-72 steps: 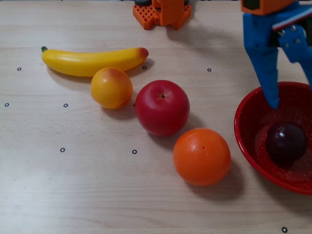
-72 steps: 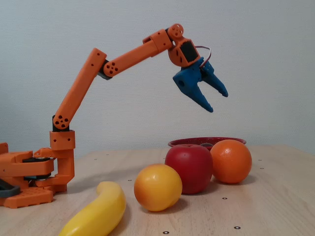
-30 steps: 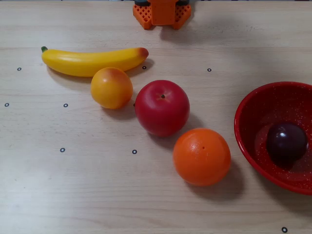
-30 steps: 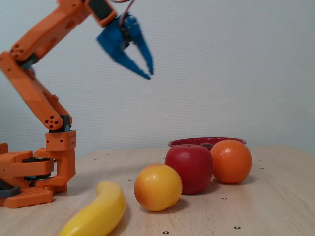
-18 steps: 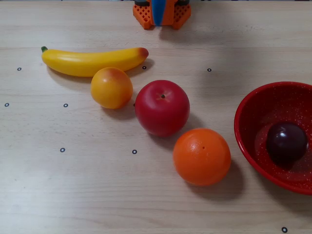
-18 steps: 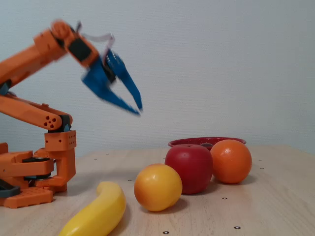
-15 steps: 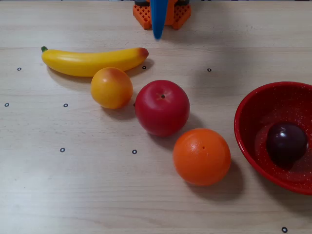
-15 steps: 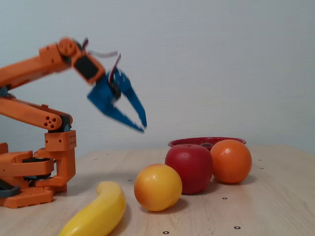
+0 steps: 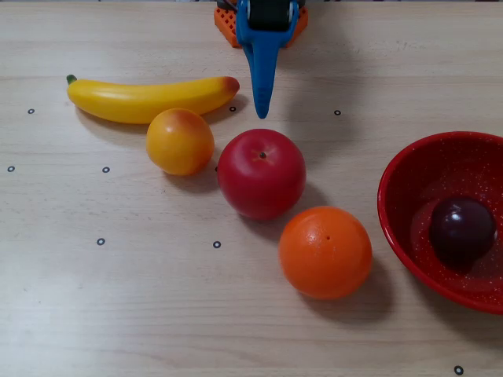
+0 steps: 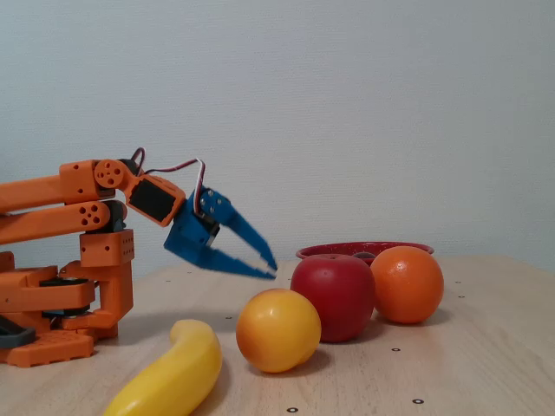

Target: Put plum in the red bowl.

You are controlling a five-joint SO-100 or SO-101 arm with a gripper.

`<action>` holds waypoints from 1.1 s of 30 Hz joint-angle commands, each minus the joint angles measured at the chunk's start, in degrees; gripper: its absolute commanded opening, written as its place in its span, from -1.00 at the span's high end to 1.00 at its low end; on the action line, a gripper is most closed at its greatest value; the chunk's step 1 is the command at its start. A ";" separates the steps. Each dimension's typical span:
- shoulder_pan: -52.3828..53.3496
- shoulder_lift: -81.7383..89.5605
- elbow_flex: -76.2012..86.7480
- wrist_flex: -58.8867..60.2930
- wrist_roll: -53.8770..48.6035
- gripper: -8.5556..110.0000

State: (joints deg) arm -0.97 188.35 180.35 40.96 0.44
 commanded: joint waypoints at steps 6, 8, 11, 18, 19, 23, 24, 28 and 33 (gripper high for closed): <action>-0.79 2.64 2.20 6.24 0.53 0.86; -0.35 2.64 2.20 7.56 0.88 0.86; -0.09 2.64 2.20 7.56 1.23 0.86; 1.14 2.64 2.20 7.91 3.16 0.86; 1.14 2.55 2.20 7.91 3.16 0.86; 1.14 2.55 2.20 7.91 3.16 0.86; 1.14 2.55 2.20 7.91 3.16 0.86; 1.67 2.55 2.20 8.09 4.13 0.86; 1.67 2.55 2.20 8.09 4.04 0.86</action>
State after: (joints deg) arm -0.44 189.93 180.35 48.60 3.60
